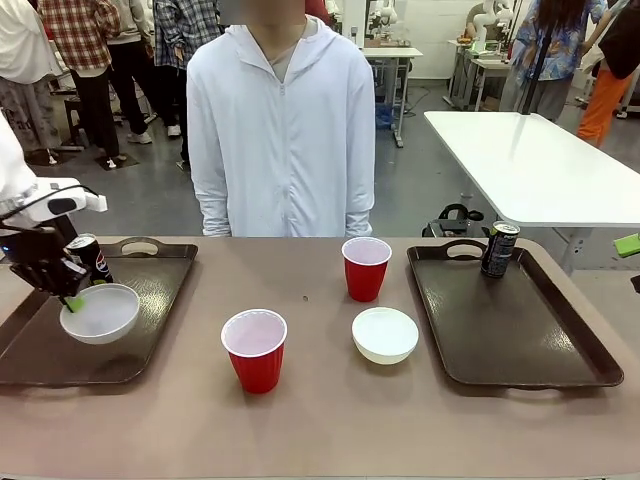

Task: Prepare tableware on both trays.
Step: Pick up a Picnic Bowl from the table and place it on a Handle tray.

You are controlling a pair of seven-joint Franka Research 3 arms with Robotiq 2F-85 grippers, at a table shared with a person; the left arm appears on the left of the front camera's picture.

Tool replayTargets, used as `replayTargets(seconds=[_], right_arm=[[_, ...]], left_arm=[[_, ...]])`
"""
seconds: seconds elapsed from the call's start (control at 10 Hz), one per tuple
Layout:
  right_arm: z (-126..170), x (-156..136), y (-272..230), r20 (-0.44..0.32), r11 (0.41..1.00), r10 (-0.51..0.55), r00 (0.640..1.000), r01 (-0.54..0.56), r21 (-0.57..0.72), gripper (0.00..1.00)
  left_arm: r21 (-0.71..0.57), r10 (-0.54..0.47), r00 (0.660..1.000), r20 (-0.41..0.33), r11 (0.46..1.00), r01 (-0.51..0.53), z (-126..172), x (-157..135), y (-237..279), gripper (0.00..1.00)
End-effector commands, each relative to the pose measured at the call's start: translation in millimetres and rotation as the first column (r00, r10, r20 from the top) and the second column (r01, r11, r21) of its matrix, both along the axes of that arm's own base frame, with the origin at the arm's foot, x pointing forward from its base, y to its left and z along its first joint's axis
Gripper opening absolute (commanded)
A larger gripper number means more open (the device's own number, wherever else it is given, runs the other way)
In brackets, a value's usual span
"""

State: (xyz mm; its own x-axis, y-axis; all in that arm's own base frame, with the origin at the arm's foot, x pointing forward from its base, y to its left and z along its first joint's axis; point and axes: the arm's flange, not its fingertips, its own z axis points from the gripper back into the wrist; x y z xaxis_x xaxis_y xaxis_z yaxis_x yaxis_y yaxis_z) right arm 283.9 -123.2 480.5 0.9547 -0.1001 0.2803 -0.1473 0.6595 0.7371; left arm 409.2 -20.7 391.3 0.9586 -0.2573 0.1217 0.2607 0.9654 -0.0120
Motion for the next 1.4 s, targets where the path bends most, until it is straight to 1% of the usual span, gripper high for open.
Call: replayTargets(seconds=[0.0,0.1,0.4,0.5,0.6,0.7,0.8,0.9,1.0,1.1,1.2,1.3], right_arm=[[-1.1,1.5,-0.1,0.020,1.000,0.005,1.000,-0.005,0.026,1.00],[-1.1,1.5,-0.1,0.020,1.000,0.005,1.000,-0.005,0.026,1.00],[-1.1,1.5,-0.1,0.020,1.000,0.005,1.000,-0.005,0.026,1.00],[-1.1,1.5,-0.1,0.020,1.000,0.005,1.000,-0.005,0.026,1.00],[-1.1,1.5,-0.1,0.020,1.000,0.005,1.000,-0.005,0.026,1.00],[-1.1,1.5,-0.1,0.020,1.000,0.005,1.000,-0.005,0.026,1.00],[-1.1,1.5,-0.1,0.020,1.000,0.005,1.000,-0.005,0.026,1.00],[-1.1,1.5,-0.1,0.020,1.000,0.005,1.000,-0.005,0.026,1.00],[-1.1,1.5,-0.1,0.020,1.000,0.005,1.000,-0.005,0.026,1.00],[-1.1,1.5,-0.1,0.020,1.000,0.005,1.000,-0.005,0.026,1.00],[-1.1,1.5,-0.1,0.020,1.000,0.005,1.000,-0.005,0.026,1.00],[-1.1,1.5,-0.1,0.020,1.000,0.005,1.000,-0.005,0.026,1.00]], left_arm=[[-0.020,0.034,0.999,-0.004,0.999,-0.034,-21.4,17.1,-2.2,0.04],[-0.031,0.040,0.999,-0.019,0.999,-0.041,-26.5,18.2,0.0,0.04],[-0.032,0.051,0.998,-0.029,0.998,-0.052,-27.2,17.7,4.6,0.04],[-0.038,0.054,0.998,-0.039,0.998,-0.056,-24.5,16.8,4.6,0.64],[-0.036,0.056,0.997,-0.045,0.998,-0.058,-20.4,15.4,4.8,0.64],[-0.019,0.052,0.997,-0.063,0.998,-0.053,-14.1,11.1,4.4,1.00],[-0.007,0.028,0.996,-0.080,1.000,-0.029,-5.1,3.9,3.2,0.27],[-0.002,0.011,0.996,-0.088,1.000,-0.012,5.9,-1.9,2.1,1.00],[-0.002,0.000,0.996,-0.094,1.000,0.000,16.8,-5.7,1.4,0.47],[-0.005,-0.007,0.994,-0.111,1.000,0.006,29.7,-11.4,1.2,1.00],[-0.003,-0.016,0.992,-0.122,1.000,0.016,41.8,-16.3,1.0,0.67],[-0.010,-0.029,0.993,-0.114,1.000,0.028,50.6,-19.1,0.4,1.00]])
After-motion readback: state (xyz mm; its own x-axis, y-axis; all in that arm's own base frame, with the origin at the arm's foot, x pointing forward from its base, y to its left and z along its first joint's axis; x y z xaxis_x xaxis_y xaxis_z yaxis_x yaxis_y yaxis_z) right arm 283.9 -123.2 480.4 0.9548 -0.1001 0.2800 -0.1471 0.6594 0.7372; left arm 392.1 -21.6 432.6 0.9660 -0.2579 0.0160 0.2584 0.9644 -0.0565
